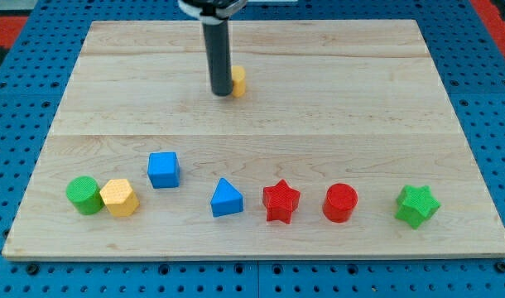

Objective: Move yellow heart to the top side of the board

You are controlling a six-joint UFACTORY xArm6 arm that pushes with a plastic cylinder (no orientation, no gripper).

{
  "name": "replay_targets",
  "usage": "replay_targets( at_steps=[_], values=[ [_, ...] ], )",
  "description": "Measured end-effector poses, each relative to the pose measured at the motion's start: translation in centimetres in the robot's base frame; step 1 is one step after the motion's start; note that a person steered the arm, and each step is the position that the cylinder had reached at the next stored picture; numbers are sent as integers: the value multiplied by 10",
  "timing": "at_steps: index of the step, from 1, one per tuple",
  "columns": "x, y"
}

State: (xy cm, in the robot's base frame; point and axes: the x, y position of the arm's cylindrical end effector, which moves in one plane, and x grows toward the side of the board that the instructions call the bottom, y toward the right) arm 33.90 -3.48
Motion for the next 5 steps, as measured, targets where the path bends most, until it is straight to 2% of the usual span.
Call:
replay_targets(
  at_steps=[1, 2, 3, 4, 5],
  values=[
    [-13, 50],
    [-40, 22],
    [-59, 31],
    [-63, 117],
    [-69, 147]
  ],
)
